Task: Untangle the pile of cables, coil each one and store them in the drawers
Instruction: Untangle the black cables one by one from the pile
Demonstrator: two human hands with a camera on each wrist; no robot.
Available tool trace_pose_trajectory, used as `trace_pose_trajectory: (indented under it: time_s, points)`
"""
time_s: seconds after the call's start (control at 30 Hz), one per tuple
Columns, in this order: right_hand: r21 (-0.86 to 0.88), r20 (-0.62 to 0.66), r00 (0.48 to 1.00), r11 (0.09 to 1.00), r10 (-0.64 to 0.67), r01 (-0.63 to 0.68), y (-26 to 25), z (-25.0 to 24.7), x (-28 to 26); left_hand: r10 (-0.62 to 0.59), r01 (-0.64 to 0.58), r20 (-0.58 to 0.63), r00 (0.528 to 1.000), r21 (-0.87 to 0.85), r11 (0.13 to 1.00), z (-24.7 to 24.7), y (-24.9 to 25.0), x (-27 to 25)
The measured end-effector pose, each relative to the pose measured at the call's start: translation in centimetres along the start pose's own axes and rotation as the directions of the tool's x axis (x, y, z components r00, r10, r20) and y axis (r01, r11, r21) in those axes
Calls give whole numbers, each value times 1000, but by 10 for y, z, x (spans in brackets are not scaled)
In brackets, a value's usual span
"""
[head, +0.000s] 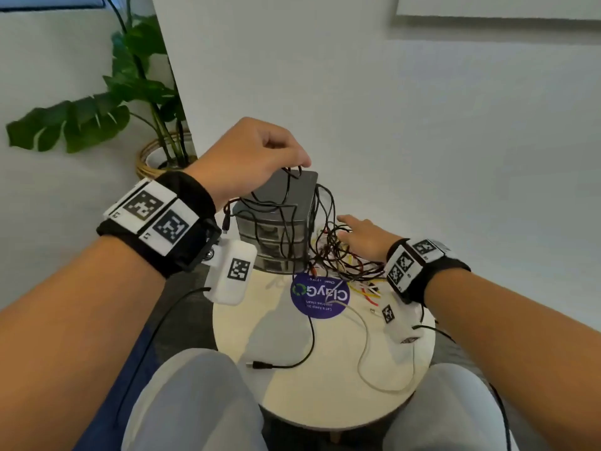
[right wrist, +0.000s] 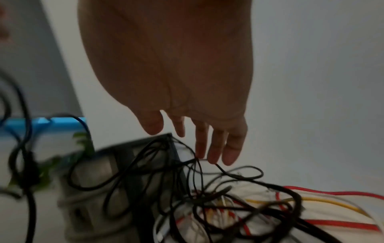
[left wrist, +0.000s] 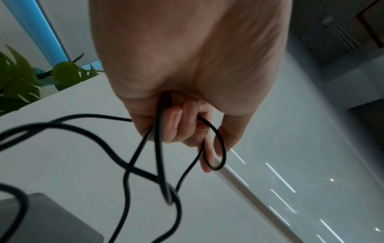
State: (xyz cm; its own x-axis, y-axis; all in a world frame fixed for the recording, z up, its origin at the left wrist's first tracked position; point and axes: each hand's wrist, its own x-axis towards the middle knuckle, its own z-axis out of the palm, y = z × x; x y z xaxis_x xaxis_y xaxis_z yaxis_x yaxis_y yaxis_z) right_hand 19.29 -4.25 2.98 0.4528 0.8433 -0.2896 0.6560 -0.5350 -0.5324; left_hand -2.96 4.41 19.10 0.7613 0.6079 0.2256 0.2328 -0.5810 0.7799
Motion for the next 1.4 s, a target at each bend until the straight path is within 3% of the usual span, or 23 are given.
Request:
trace_pose_trajectory:
  time_s: [0.2,0.37,0.5,0.6,0.73,0.83,0.93,1.07,1.2,1.33,1.4]
  points:
    - [38,-62,997,998,-41,43,-2,10,7,-17,18,16,1000,-55,998,5,-13,2]
    - [-18,-38,998,998,-54,53,-12,3,-3,-34,53,88,996,-228,972,1,-18,1]
    - [176,-222,967,971,-123,164,-22,-13,-24,-2,37,99,995,-353,935,-8,-5,-5]
    - [429,-295,933,844,-207,322,-40,-27,-50,47,9,117,992,-439,898,-15,10,-9]
    - [583,-144,897,697,-417,417,-68,-38,-86,128,-41,153,980,-471,881,-18,35,-15]
    - [600,-59,875,683,-481,416,-81,-38,-101,163,-77,140,977,-478,875,-20,50,-20]
    - [582,-101,877,687,-471,435,-81,-34,-113,160,-103,77,984,-483,869,-24,55,-24]
    - [694,-231,893,579,-385,429,-77,-32,-123,75,-104,-81,994,-474,874,-26,49,-29]
    - [818,-358,897,376,-260,436,-76,-29,-134,-115,-41,-261,958,-526,850,-15,32,-40]
    - [881,-368,913,247,-176,403,-75,-19,-140,-278,84,-252,927,-582,809,7,10,-53]
    - [889,-372,917,228,-142,396,-73,-15,-139,-296,129,-251,922,-521,844,18,0,-59]
